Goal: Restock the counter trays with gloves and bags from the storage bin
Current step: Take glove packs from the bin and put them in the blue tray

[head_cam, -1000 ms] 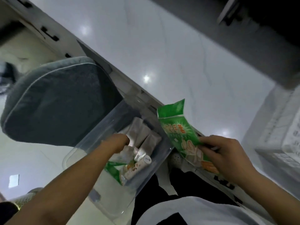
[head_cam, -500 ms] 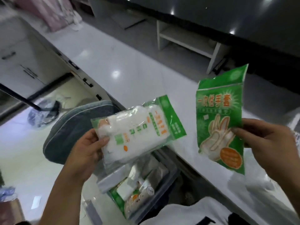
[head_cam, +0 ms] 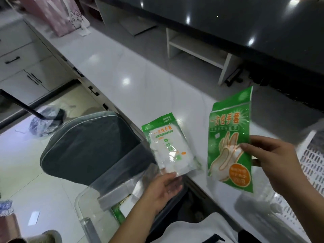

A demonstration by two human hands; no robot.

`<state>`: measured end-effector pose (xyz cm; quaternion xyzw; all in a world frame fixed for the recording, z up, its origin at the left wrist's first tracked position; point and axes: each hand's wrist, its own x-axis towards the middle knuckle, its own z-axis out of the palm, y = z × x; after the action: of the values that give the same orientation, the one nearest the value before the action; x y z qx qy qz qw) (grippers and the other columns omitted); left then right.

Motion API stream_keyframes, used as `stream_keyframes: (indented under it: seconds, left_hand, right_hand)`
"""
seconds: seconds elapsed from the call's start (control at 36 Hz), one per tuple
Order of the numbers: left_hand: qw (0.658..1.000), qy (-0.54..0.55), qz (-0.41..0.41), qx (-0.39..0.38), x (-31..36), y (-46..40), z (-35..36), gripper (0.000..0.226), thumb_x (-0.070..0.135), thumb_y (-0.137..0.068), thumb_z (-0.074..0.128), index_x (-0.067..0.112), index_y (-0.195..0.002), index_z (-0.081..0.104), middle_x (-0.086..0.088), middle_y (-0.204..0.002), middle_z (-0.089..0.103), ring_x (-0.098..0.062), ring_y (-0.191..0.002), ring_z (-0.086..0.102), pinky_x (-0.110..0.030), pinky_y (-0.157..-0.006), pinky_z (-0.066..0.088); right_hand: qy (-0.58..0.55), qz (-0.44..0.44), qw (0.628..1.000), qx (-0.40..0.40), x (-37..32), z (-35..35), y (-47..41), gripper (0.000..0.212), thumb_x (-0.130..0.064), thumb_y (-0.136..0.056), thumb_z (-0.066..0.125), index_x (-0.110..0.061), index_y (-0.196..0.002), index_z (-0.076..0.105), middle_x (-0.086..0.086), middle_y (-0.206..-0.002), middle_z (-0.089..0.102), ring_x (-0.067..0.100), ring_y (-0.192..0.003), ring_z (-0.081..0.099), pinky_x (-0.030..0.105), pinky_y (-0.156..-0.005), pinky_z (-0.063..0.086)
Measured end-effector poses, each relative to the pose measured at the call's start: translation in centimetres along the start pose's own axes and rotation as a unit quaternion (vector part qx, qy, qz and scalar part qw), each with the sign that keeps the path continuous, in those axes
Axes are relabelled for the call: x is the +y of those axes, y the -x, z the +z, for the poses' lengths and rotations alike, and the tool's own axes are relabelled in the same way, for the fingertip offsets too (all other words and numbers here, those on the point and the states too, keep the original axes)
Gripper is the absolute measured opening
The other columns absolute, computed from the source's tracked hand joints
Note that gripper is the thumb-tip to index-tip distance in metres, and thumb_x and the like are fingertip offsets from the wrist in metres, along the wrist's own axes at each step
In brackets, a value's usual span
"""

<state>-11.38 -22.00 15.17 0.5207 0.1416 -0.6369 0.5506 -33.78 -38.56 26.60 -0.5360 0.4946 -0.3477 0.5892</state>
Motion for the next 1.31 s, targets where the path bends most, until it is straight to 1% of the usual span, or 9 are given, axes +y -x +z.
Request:
stream_keyframes:
  seconds: [0.19, 0.28, 0.39, 0.58, 0.81, 0.97, 1.08, 1.19, 1.31]
  left_hand:
    - [0.997, -0.006, 0.071, 0.022, 1.9, -0.5, -2.1, 0.037, 0.022, -0.085, 0.069, 0.014, -0.121, 0.063, -0.012, -0.118, 0.072, -0.03, -0.108, 0.066, -0.046, -0.095, 0.053]
    - [0.996, 0.043, 0.08, 0.02, 3.4, -0.7, -2.2, 0.029, 0.023, -0.091, 0.061, 0.016, -0.119, 0.064, -0.009, -0.111, 0.073, -0.023, -0.091, 0.072, -0.034, -0.068, 0.06]
    - [0.996, 0.047, 0.075, 0.016, 4.7, -0.8, -1.7, 0.039, 0.032, -0.081, 0.067, 0.013, -0.115, 0.066, -0.012, -0.108, 0.063, -0.021, -0.085, 0.063, -0.033, -0.063, 0.058]
    - [0.994, -0.032, 0.103, -0.003, 5.1, -0.9, -1.5, 0.037, 0.036, -0.082, 0.068, 0.025, -0.118, 0.066, -0.002, -0.122, 0.067, -0.021, -0.105, 0.063, -0.034, -0.068, 0.056]
    - [0.987, -0.079, 0.136, 0.018, 5.0, -1.6, -0.6, 0.043, 0.005, -0.09, 0.064, 0.011, -0.132, 0.055, -0.009, -0.107, 0.072, -0.019, -0.073, 0.07, -0.03, -0.057, 0.056]
    - [0.988, -0.07, 0.13, 0.036, 5.0, -2.5, -0.5, 0.047, 0.001, -0.088, 0.065, 0.009, -0.133, 0.053, -0.007, -0.099, 0.075, -0.018, -0.072, 0.073, -0.029, -0.053, 0.056]
    - [0.991, -0.055, 0.114, 0.031, 4.9, -2.7, -0.7, 0.034, 0.002, -0.089, 0.064, 0.015, -0.12, 0.061, -0.005, -0.094, 0.077, -0.017, -0.074, 0.074, -0.03, -0.055, 0.057]
    - [0.99, -0.059, 0.121, 0.032, 5.0, -2.7, -0.8, 0.045, 0.0, -0.088, 0.064, 0.016, -0.129, 0.058, -0.006, -0.1, 0.076, -0.02, -0.081, 0.071, -0.033, -0.068, 0.057]
    - [0.986, -0.087, 0.143, -0.003, 5.0, -1.8, -1.0, 0.055, -0.001, -0.082, 0.067, 0.015, -0.133, 0.054, -0.007, -0.104, 0.076, -0.022, -0.083, 0.073, -0.038, -0.074, 0.055]
  right_hand:
    - [-0.01, 0.067, 0.991, -0.119, -0.3, 3.0, -2.5, 0.015, 0.0, -0.079, 0.07, -0.01, -0.087, 0.078, 0.015, -0.088, 0.077, 0.032, -0.073, 0.074, 0.033, -0.054, 0.059]
    - [-0.024, 0.096, 0.976, -0.196, -0.8, 5.3, -4.2, 0.021, -0.011, -0.069, 0.075, -0.007, -0.09, 0.077, 0.018, -0.094, 0.076, 0.033, -0.078, 0.074, 0.039, -0.06, 0.061]
    - [-0.004, 0.144, 0.951, -0.274, -0.4, 8.6, -7.1, 0.027, -0.01, -0.072, 0.077, -0.004, -0.098, 0.075, 0.017, -0.098, 0.076, 0.031, -0.084, 0.073, 0.045, -0.072, 0.06]
    - [0.225, 0.186, 0.936, -0.199, 5.3, 12.7, -10.4, 0.009, 0.001, -0.077, 0.076, -0.005, -0.082, 0.071, 0.007, -0.062, 0.064, 0.017, -0.047, 0.056, 0.026, -0.045, 0.046]
    - [0.318, 0.104, 0.919, -0.209, 6.4, 13.7, -10.9, 0.03, -0.019, -0.076, 0.076, -0.017, -0.106, 0.072, -0.003, -0.087, 0.071, 0.02, -0.077, 0.07, 0.044, -0.075, 0.061]
    - [0.285, 0.144, 0.923, -0.214, 7.0, 13.5, -11.5, 0.056, -0.019, -0.072, 0.08, -0.016, -0.124, 0.061, 0.008, -0.111, 0.069, 0.028, -0.089, 0.069, 0.048, -0.08, 0.06]
    - [0.243, 0.198, 0.92, -0.236, 6.4, 13.1, -12.0, 0.046, -0.01, -0.073, 0.082, -0.007, -0.116, 0.064, 0.01, -0.093, 0.068, 0.027, -0.08, 0.067, 0.04, -0.066, 0.059]
    - [0.207, 0.233, 0.92, -0.238, 5.5, 12.7, -11.2, 0.033, -0.001, -0.076, 0.079, -0.004, -0.104, 0.062, 0.013, -0.084, 0.069, 0.023, -0.062, 0.067, 0.026, -0.044, 0.052]
    - [0.133, 0.254, 0.932, -0.22, 4.4, 11.5, -9.0, 0.026, 0.003, -0.078, 0.076, -0.008, -0.096, 0.06, 0.014, -0.09, 0.071, 0.024, -0.067, 0.072, 0.027, -0.043, 0.054]
